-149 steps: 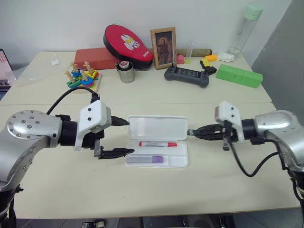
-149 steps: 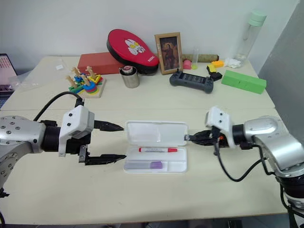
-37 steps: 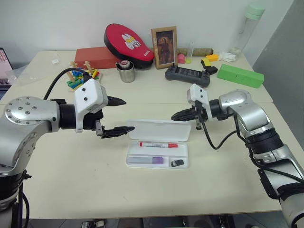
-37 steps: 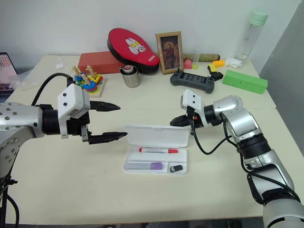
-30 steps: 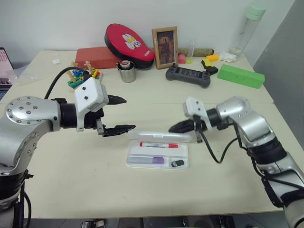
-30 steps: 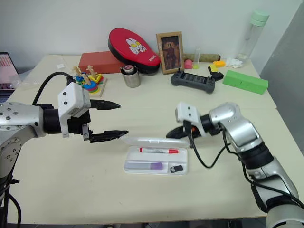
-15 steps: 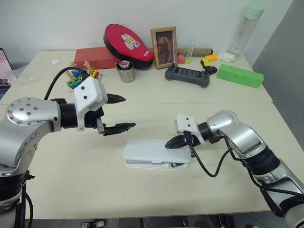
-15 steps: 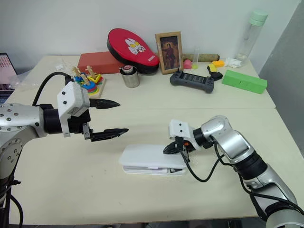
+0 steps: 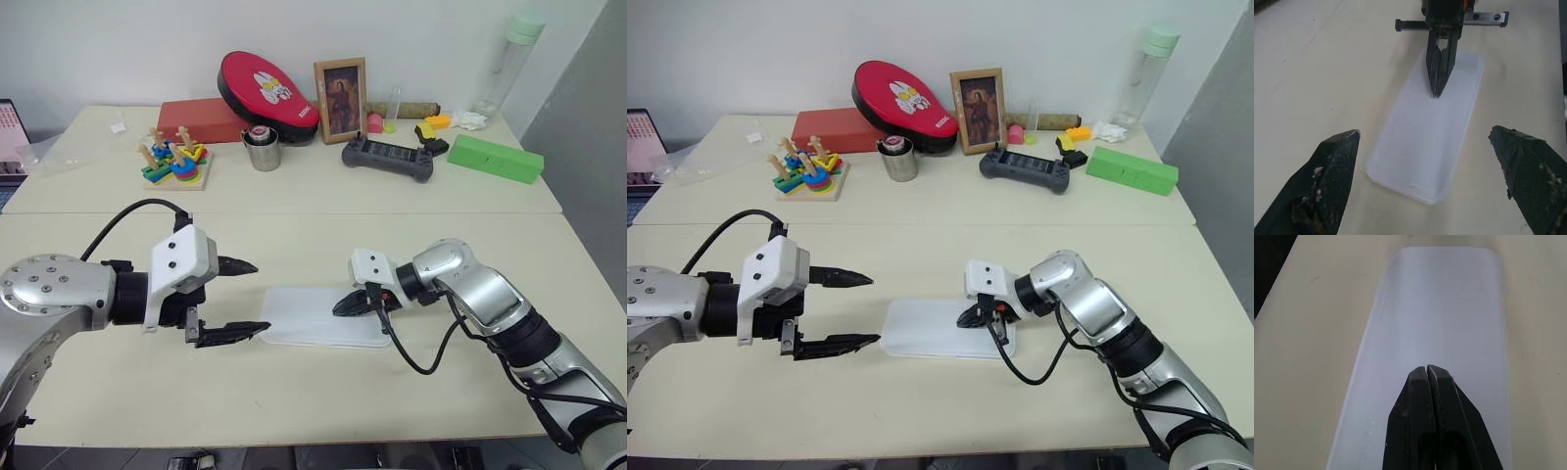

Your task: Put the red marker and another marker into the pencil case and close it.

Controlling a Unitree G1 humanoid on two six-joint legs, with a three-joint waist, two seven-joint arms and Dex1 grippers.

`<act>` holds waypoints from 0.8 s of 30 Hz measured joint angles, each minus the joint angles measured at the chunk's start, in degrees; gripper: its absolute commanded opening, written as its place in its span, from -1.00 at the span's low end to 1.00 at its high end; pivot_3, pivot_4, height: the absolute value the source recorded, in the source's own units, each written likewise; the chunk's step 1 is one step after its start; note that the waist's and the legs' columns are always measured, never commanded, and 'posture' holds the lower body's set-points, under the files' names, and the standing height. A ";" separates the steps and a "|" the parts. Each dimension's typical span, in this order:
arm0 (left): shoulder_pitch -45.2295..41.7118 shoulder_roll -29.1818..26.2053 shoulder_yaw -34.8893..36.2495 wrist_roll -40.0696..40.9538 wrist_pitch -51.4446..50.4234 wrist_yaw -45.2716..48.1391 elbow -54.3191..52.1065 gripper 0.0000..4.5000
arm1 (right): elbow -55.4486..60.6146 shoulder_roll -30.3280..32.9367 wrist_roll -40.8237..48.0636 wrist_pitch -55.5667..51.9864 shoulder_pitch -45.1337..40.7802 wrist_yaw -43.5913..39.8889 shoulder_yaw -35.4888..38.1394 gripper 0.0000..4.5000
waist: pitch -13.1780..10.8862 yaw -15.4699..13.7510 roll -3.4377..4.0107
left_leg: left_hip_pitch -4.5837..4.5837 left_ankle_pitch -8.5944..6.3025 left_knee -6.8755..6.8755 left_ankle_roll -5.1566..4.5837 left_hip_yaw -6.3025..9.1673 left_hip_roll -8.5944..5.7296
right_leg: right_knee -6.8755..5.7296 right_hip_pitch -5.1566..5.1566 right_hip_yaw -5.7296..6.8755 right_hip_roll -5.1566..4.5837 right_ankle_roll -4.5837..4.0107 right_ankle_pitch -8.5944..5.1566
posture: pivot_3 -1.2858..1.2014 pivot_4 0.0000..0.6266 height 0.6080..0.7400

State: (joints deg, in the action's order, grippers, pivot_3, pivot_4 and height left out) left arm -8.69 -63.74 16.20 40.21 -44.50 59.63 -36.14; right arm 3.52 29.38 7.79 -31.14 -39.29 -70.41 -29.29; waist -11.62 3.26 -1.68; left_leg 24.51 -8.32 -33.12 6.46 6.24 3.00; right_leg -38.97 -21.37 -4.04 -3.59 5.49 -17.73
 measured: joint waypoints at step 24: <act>10.03 16.82 0.82 -4.75 3.95 -17.17 0.55 1.00 | 9.66 5.30 11.33 -12.16 4.22 11.04 20.73 -0.99 | -0.05 -0.32 0.04 | 0.02 -0.01 0.10 0.01 -0.05 0.44 | 0.02 -0.11 0.01 0.41 -0.45 0.11 | 0.03 -0.52 1.00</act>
State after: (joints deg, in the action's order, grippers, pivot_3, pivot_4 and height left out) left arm 1.33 -46.92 17.02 35.46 -40.55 42.46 -35.59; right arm 13.18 34.68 19.12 -43.30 -35.07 -59.37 -8.56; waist -11.67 2.94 -1.64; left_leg 24.53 -8.34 -33.01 6.48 6.19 3.45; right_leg -38.96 -21.48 -4.04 -3.18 5.05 -17.62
